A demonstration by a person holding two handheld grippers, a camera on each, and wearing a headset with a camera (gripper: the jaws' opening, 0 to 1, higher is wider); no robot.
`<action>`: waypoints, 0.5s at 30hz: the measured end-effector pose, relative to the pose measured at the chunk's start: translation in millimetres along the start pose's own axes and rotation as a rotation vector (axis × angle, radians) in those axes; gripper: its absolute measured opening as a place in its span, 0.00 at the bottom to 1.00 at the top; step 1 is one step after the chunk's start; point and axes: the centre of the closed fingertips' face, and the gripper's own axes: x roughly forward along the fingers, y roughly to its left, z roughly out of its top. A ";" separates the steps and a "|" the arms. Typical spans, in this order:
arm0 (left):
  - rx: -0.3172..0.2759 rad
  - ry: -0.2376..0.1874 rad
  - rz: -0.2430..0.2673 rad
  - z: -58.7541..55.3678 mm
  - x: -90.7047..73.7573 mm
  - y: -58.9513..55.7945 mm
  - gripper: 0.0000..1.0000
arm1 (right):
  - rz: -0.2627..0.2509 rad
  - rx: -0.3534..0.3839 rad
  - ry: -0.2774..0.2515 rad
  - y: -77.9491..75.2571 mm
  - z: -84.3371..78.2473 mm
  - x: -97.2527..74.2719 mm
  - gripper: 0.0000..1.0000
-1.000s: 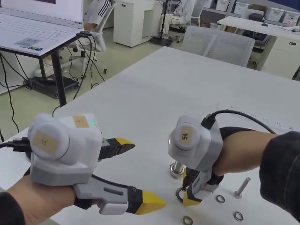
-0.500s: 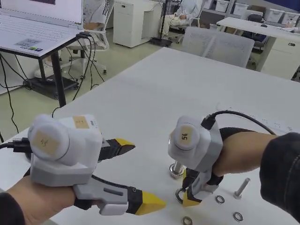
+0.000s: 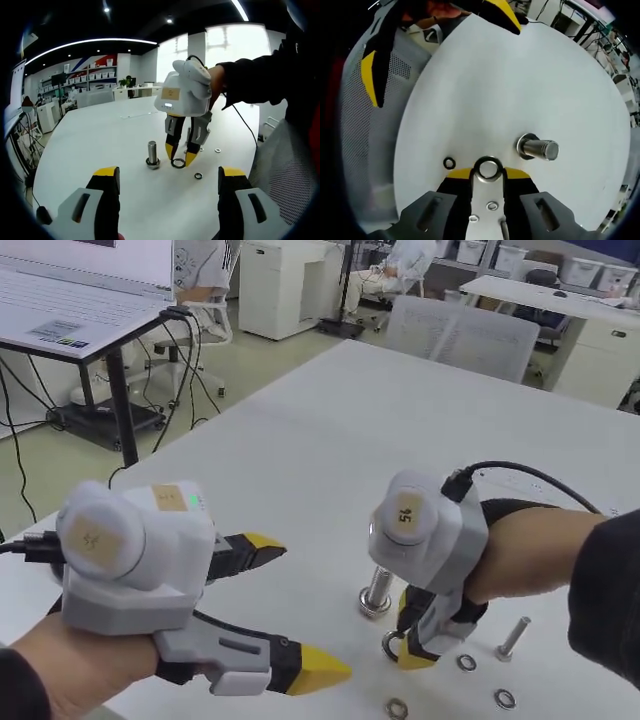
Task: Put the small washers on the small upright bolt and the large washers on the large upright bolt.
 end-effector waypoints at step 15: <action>0.003 0.004 -0.001 0.2 1.1 -1.6 0.80 | -0.036 0.027 0.000 -4.5 -9.8 -28.6 0.24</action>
